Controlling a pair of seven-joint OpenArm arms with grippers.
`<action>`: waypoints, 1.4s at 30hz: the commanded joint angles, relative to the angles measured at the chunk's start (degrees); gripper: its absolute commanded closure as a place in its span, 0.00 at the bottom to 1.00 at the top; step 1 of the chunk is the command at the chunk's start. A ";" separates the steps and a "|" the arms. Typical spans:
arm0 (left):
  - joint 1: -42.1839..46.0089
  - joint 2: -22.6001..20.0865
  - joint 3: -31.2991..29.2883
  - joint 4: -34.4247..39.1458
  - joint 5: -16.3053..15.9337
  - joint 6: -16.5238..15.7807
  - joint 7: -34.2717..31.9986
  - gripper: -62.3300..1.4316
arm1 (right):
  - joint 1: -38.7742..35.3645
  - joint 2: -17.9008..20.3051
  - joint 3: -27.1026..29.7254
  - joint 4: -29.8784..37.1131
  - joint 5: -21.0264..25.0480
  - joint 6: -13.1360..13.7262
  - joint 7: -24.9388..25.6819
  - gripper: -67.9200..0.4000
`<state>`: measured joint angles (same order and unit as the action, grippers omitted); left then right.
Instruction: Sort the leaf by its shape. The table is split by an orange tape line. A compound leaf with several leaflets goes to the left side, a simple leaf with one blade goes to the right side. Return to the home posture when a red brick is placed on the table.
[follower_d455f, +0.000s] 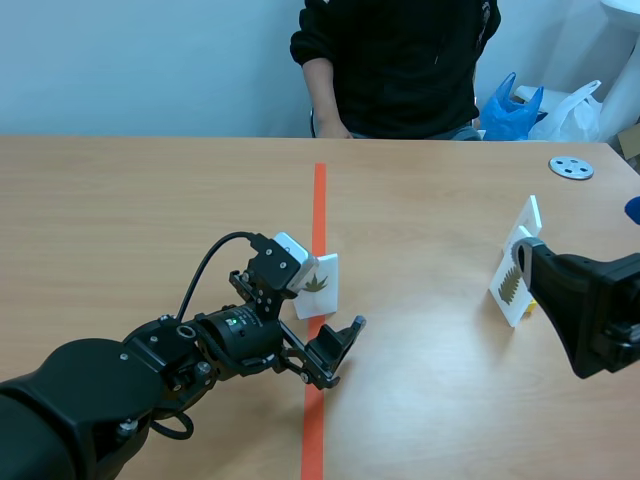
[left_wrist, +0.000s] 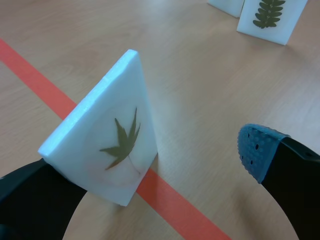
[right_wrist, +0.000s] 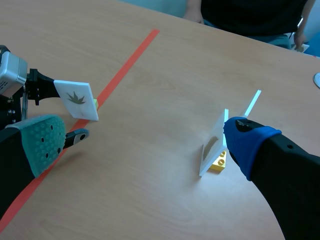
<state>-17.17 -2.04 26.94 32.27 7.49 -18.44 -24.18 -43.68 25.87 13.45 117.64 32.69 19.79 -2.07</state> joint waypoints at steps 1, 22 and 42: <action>-1.14 0.31 -0.20 0.52 -0.57 -0.17 -1.99 0.17 | 0.66 0.15 0.48 0.17 1.03 -0.04 0.46 0.00; -2.03 0.26 -0.20 0.24 -3.43 4.20 -0.42 0.73 | 0.66 0.13 0.48 0.17 2.56 -0.02 0.20 0.00; -1.77 -1.18 -0.66 11.41 -8.48 3.78 5.51 0.88 | 0.66 0.15 1.11 0.17 2.78 -0.02 0.02 0.00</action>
<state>-17.78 -3.16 26.92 40.73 0.16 -14.79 -18.26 -43.68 25.87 13.47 117.64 34.85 19.79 -2.92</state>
